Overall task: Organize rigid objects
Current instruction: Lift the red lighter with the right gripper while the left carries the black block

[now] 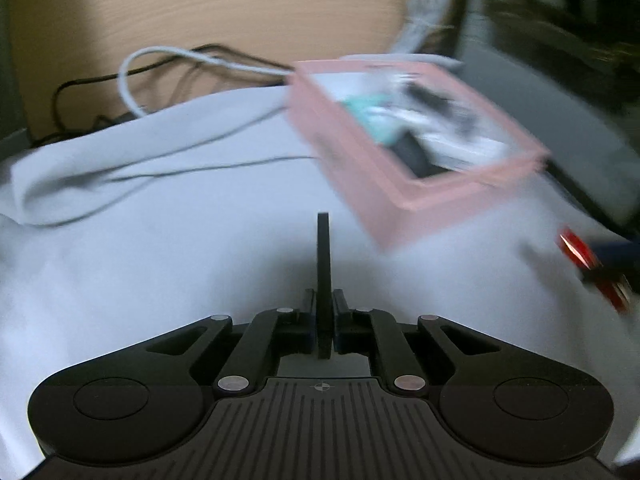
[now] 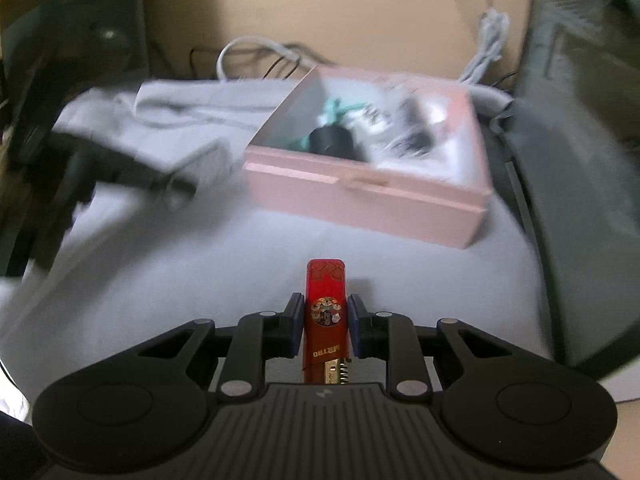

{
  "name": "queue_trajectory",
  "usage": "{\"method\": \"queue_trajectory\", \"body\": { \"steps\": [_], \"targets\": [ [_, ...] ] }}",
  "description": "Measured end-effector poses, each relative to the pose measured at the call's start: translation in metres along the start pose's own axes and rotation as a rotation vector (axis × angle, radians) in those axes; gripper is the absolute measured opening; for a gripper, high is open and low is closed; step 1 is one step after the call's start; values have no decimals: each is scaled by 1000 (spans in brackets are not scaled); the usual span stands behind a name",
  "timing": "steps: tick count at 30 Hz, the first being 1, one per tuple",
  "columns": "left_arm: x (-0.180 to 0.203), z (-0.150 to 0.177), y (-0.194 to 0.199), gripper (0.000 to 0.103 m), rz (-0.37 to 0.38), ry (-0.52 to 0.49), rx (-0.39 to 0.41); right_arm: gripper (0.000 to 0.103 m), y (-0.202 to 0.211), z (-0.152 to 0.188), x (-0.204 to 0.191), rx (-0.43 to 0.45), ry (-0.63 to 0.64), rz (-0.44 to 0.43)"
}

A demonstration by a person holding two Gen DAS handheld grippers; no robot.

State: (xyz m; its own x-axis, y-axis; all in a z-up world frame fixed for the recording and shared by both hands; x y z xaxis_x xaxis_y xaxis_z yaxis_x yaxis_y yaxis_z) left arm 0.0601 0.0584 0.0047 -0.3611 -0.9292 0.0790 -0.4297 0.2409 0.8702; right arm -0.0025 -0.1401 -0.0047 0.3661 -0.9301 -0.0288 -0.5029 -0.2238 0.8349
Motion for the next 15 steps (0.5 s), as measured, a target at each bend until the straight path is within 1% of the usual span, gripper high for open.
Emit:
{"method": "queue_trajectory", "body": {
  "steps": [4, 7, 12, 15],
  "targets": [
    [27, 10, 24, 9, 78, 9, 32, 22, 26, -2, 16, 47, -41, 22],
    [43, 4, 40, 9, 120, -6, 75, 22, 38, -1, 26, 66, -61, 42],
    [51, -16, 45, 9, 141, -25, 109, 22, 38, 2, 40, 53, -95, 64],
    [52, -24, 48, 9, 147, -33, 125, 22, 43, 5, 44, 63, -112, 68]
  ]
}}
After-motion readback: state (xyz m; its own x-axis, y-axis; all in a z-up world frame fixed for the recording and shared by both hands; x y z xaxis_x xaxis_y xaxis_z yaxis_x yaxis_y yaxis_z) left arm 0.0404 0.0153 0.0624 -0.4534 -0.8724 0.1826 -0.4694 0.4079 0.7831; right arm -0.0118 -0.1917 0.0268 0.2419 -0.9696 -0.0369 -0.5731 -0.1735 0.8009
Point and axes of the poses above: each gripper's, at about its wrist camera, not at the fingertips, and y roughly against the way its jaws point, x to its right, z to its underside, the point moved 7 cm from there along -y, roughly the way its jaws point, and after that the axes turned 11 degrees about -x, right-handed, at the moved point
